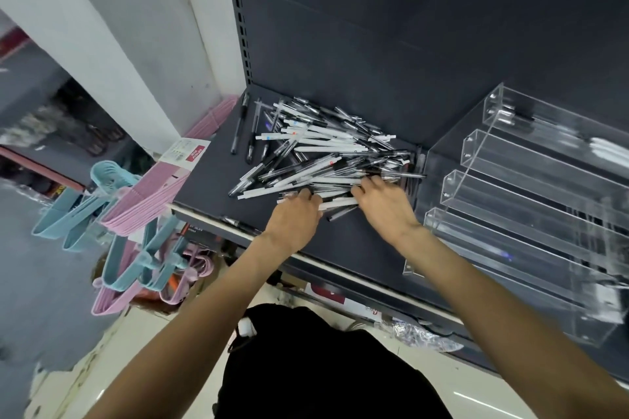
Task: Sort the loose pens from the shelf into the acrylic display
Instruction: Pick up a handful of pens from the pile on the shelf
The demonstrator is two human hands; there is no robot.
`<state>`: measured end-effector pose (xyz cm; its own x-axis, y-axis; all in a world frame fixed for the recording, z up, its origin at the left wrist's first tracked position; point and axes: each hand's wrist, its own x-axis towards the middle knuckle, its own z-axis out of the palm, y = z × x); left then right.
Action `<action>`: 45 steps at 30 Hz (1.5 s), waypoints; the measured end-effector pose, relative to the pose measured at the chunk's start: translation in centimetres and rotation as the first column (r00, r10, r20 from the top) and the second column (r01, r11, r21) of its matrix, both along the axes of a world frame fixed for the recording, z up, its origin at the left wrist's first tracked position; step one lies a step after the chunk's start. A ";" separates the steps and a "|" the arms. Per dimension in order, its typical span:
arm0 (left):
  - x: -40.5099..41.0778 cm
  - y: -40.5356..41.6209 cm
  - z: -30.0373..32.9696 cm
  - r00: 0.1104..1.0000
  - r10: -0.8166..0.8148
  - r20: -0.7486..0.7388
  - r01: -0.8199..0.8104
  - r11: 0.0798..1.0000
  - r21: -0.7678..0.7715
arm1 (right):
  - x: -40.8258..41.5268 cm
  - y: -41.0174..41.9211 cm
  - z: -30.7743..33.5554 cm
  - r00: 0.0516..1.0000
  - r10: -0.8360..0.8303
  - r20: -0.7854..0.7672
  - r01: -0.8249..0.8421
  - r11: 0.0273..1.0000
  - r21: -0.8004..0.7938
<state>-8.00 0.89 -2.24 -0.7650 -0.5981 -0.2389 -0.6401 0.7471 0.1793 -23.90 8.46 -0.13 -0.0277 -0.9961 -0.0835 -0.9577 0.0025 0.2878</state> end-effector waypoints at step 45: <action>2.0 6.8 7.2 0.382 0.922 -0.066 0.382 -0.093 0.919 | 2.8 -2.3 8.8 -0.011 -0.470 0.882 0.022 0.882 0.471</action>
<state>-6.03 7.74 5.01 -0.7222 -0.5595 -0.4067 0.1918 -0.7269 0.6594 -21.11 6.17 8.67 0.0615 -0.8677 -0.4932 -0.2771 0.4599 -0.8437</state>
